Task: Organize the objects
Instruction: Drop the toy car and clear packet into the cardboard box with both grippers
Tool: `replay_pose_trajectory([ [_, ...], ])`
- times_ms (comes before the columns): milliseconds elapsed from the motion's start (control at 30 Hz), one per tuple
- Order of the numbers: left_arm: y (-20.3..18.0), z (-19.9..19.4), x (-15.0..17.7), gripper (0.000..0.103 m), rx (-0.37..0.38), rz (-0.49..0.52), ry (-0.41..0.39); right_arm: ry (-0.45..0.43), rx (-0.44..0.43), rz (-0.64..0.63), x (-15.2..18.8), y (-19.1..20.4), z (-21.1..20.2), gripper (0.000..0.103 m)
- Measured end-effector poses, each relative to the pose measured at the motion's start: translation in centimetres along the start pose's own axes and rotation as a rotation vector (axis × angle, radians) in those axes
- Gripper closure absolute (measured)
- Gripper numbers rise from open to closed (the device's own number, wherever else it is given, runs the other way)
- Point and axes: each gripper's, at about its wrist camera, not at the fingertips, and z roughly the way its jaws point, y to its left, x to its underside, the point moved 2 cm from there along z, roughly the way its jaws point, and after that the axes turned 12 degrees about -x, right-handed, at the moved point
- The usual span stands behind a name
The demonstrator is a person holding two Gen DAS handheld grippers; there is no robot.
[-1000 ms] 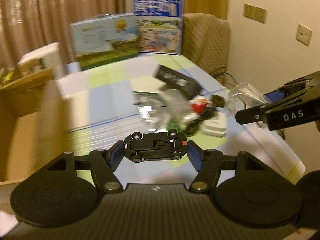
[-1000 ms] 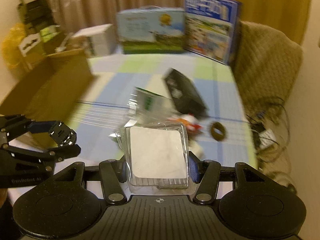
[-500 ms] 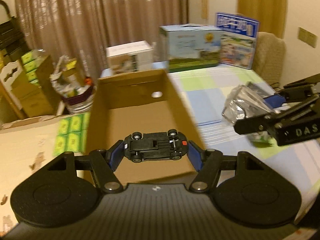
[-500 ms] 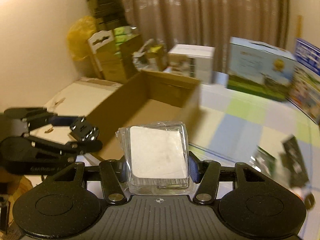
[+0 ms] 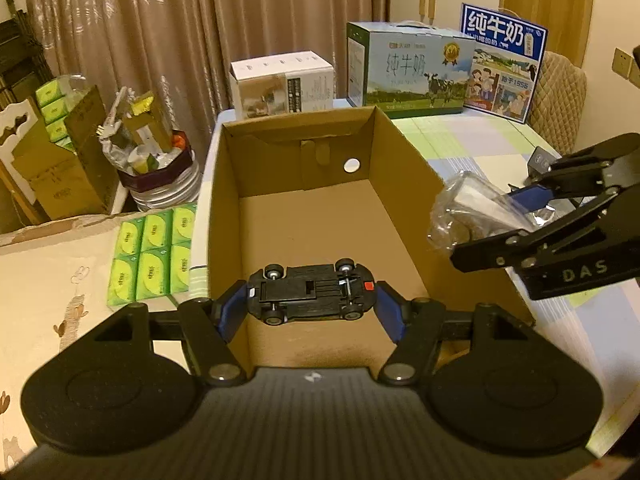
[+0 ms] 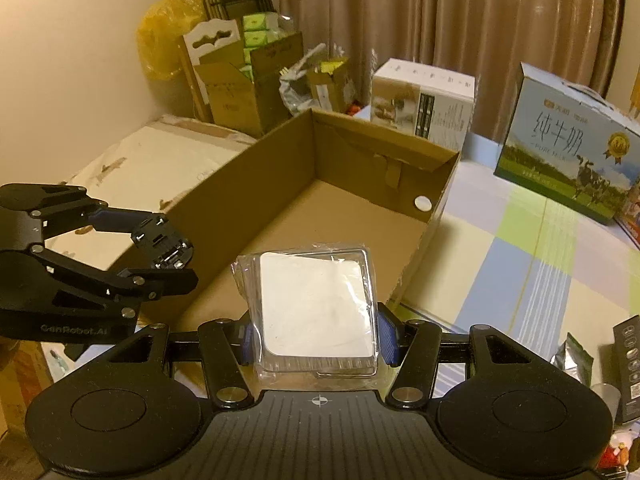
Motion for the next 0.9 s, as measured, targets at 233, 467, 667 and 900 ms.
replay_pose_trajectory([
  [233, 0.5, 0.4, -0.2, 0.024, -0.012, -0.024, -0.019, -0.003, 0.005, 0.014, 0.0, -0.6, 0.2, 0.050],
  [467, 1.2, -1.0, -0.2, 0.024, -0.036, -0.026, -0.042, -0.015, -0.009, -0.003, -0.3, 0.2, -0.2, 0.050],
  [667, 2.1, -1.9, 0.2, 0.024, -0.044, -0.060, -0.047, -0.033, -0.015, -0.011, -0.6, 0.7, 0.0, 0.050],
  [900, 2.4, -3.1, 0.9, 0.024, -0.058, -0.085, -0.047, -0.083, -0.008, 0.000, -0.5, 0.7, -1.6, 0.037],
])
